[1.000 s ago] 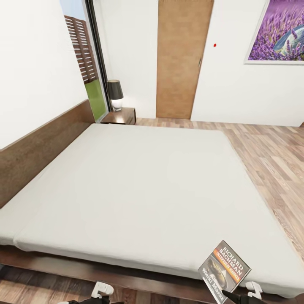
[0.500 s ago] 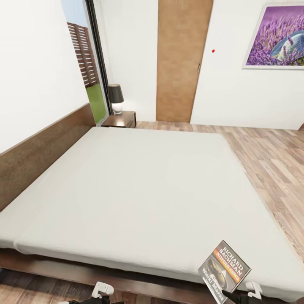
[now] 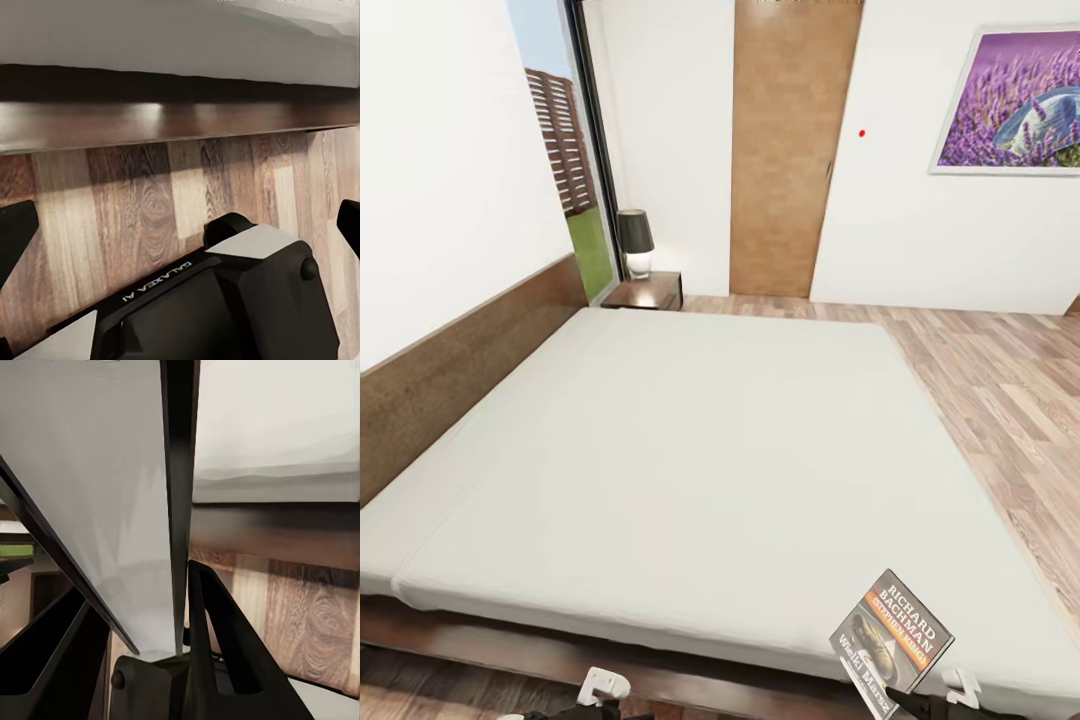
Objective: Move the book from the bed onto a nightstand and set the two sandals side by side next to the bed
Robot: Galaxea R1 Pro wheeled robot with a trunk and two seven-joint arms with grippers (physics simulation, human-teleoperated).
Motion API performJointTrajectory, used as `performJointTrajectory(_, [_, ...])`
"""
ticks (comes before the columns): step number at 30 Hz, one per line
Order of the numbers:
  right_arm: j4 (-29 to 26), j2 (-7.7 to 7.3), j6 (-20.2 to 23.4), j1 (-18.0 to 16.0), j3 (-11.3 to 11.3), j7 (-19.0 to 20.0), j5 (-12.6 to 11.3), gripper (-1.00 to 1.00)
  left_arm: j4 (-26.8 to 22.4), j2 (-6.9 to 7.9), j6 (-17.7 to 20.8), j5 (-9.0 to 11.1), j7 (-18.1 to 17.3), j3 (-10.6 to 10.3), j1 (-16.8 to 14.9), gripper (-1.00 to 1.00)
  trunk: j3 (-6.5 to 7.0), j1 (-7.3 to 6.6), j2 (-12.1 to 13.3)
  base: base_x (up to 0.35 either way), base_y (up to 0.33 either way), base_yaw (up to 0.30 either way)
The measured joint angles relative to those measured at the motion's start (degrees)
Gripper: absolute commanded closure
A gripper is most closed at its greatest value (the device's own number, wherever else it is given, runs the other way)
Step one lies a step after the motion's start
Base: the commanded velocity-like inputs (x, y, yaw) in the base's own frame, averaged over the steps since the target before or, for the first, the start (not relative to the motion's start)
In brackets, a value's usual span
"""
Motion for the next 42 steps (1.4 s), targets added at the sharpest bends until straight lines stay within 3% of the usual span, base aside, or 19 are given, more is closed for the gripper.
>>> performJointTrajectory(42, [0.00, 0.38, -0.14, 0.00, 0.00, -0.45, 0.00, 1.00, -0.01, 0.06, 0.23, 0.09, -0.13, 0.08, 0.00, -1.00, 3.91, 0.00, 0.00, 0.000, 0.000, 0.000])
